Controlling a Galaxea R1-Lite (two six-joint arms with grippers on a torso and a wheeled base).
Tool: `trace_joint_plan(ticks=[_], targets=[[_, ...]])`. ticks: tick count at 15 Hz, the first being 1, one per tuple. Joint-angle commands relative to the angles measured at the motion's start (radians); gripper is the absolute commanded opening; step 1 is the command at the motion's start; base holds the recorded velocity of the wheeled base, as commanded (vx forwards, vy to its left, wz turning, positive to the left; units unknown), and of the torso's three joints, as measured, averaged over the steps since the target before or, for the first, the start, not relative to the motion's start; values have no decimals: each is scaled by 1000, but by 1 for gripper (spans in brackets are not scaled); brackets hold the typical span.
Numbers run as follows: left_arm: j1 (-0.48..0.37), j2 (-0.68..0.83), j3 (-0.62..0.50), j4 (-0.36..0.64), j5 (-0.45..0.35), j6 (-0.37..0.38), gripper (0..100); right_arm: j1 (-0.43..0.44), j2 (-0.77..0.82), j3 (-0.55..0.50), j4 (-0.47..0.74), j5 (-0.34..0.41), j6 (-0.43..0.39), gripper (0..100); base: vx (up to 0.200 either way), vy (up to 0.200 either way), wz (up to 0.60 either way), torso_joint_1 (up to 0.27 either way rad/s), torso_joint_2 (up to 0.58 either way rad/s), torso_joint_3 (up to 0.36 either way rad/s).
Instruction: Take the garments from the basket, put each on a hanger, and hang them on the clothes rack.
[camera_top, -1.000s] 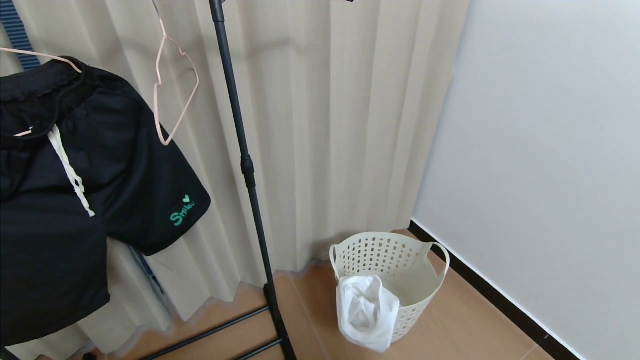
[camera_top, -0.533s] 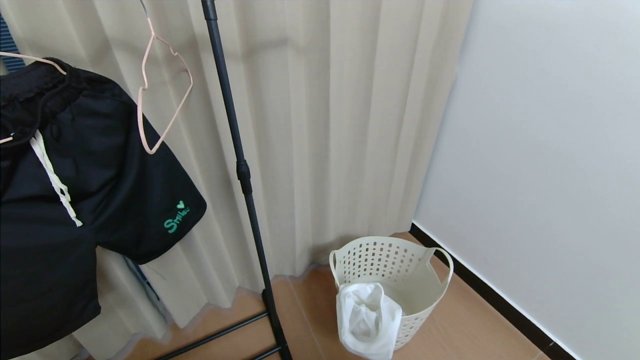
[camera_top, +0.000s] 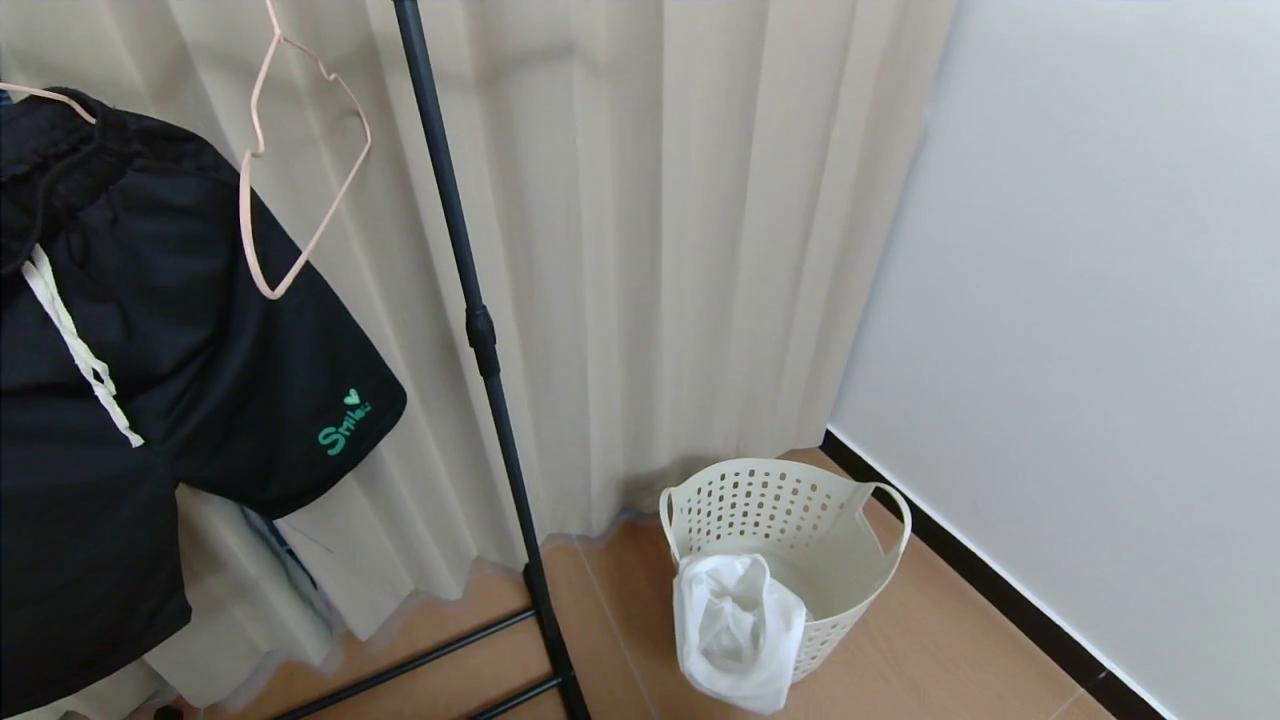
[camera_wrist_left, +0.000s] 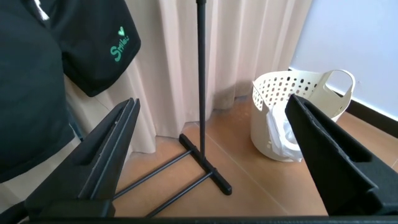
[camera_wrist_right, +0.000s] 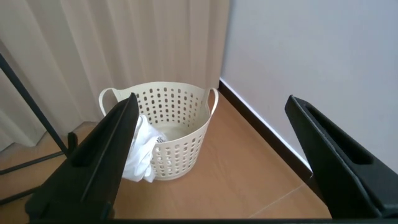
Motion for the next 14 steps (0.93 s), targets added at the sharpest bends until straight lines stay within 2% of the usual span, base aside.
trace_joint_plan(ticks=[1,14], targets=[[0,1,-2,1,0,3,100,0,1,0,0,0,-1,100,0,0,0,7,2,-198],[1,1,-2,1,0,1,100,0,1,2,-2,-4,-1,100,0,0,0,1,3,-198]])
